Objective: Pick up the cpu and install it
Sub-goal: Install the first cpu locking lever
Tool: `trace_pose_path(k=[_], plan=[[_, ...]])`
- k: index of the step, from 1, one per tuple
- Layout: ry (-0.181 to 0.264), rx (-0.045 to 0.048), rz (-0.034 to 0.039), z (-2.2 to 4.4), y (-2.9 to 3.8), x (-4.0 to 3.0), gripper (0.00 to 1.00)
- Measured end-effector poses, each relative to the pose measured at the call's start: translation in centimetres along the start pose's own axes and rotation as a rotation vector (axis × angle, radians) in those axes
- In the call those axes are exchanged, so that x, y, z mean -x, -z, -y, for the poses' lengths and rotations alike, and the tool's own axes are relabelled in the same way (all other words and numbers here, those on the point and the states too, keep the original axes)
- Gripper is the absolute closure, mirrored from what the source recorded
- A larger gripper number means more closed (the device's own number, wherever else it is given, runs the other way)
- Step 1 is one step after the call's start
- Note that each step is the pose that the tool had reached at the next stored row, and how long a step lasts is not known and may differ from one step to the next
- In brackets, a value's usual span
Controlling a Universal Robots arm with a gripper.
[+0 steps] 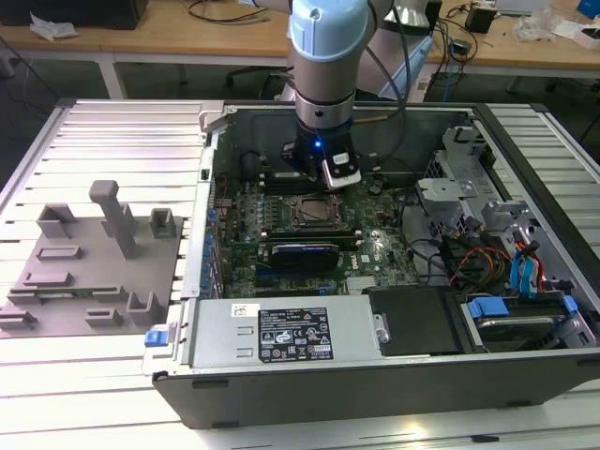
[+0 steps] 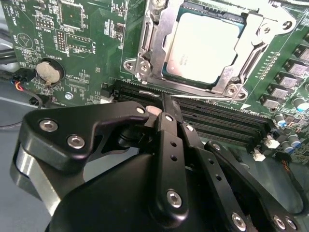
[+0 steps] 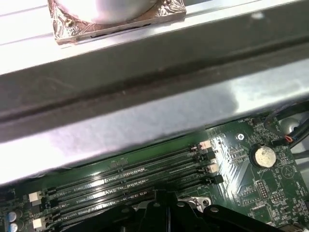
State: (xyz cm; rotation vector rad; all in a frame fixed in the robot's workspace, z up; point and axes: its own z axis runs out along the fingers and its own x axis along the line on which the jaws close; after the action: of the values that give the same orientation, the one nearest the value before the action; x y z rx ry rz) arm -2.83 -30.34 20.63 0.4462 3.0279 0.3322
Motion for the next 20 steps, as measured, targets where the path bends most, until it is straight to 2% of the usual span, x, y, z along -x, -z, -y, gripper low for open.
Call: trace_pose_path(k=[4, 8, 20], plan=[[0.0, 0.0001, 0.0006, 0.02, 0.01, -0.15, 0.89], [0.0, 0.0011, 0.0043, 0.13, -0.02, -0.46, 0.89], [0.001, -0.0007, 0.0054, 0.26, -0.28, -0.49, 0.89]])
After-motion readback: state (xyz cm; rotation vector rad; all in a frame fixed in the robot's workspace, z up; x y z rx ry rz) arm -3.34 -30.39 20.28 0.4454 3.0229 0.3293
